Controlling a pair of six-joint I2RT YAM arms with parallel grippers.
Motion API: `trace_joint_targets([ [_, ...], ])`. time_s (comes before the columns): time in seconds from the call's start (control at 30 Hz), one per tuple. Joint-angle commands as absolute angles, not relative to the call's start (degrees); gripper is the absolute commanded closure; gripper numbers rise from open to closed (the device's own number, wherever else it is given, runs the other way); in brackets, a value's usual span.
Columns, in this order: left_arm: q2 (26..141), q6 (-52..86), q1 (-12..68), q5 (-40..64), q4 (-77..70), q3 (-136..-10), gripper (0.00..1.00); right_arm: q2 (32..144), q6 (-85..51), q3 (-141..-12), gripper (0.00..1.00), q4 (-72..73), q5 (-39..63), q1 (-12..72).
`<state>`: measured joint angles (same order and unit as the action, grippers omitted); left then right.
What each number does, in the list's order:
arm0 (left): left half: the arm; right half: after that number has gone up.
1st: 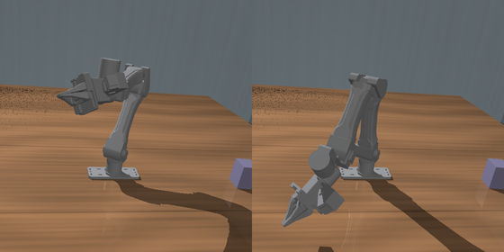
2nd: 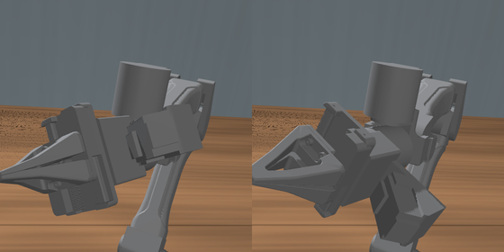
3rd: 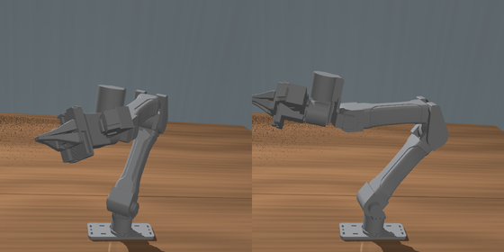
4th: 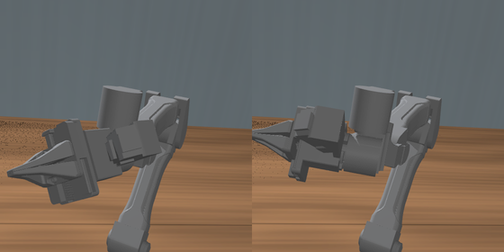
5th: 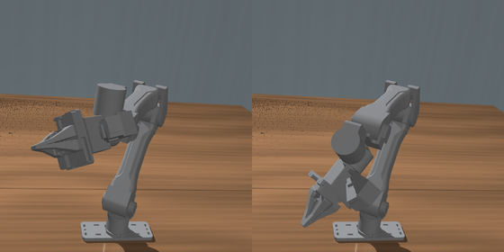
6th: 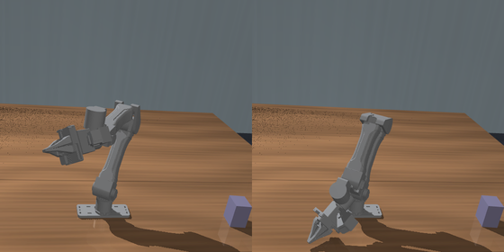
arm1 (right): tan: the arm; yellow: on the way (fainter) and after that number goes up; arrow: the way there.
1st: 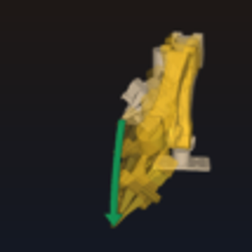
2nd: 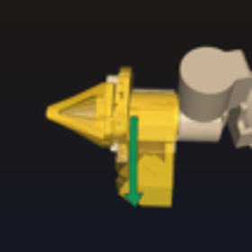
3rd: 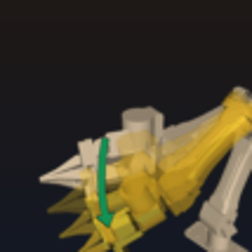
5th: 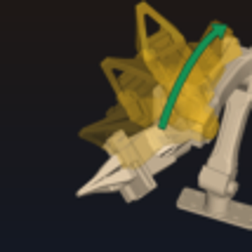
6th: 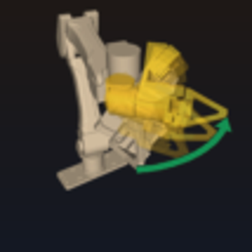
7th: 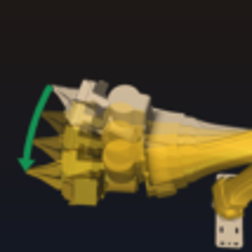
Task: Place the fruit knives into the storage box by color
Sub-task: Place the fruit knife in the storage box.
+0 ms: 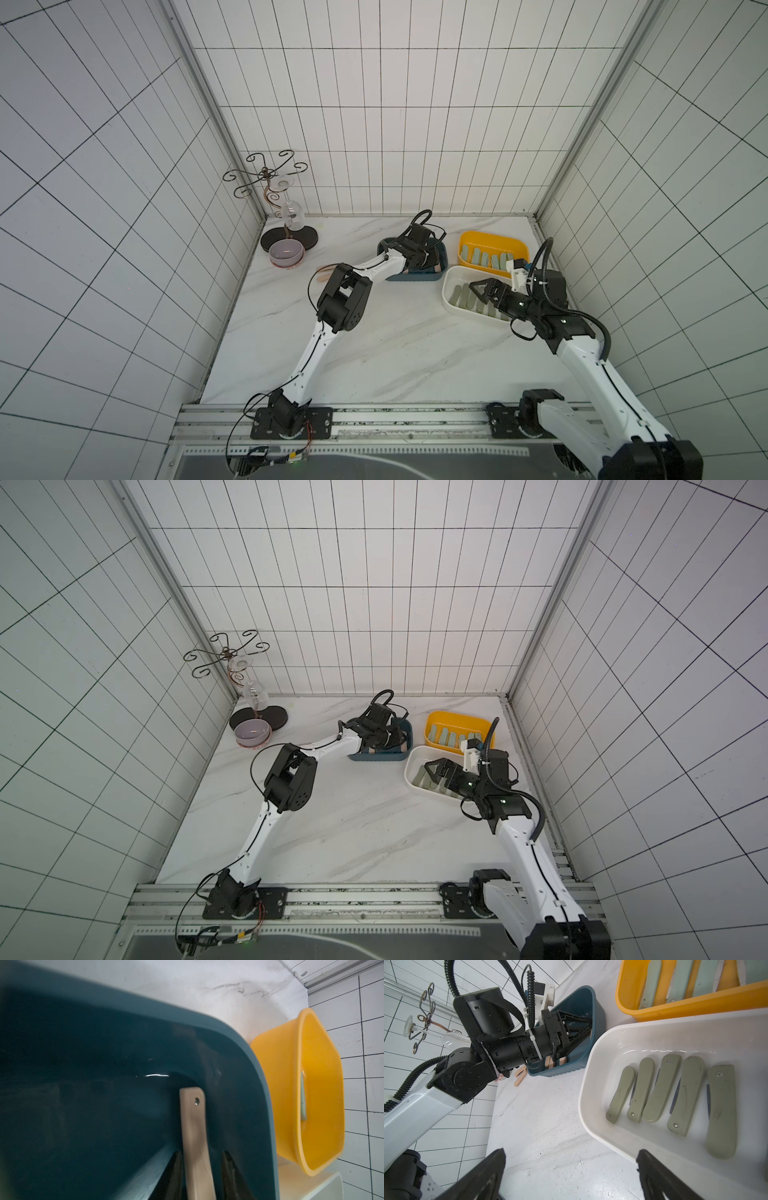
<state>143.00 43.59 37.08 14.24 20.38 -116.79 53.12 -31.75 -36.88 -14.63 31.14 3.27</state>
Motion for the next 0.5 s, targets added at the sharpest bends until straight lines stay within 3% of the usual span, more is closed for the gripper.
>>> trace_joint_targets([
  [0.0, 144.7, 44.4, 37.4, 15.4, 19.1, -118.8, 0.61, 52.4, -30.7, -39.4, 0.0, -16.1, 30.6, 2.9],
  [0.47, 136.8, 41.0, 37.0, 19.5, 21.6, -119.4, 0.43, 51.8, -31.0, -41.3, 0.0, -16.8, 29.1, 3.0],
])
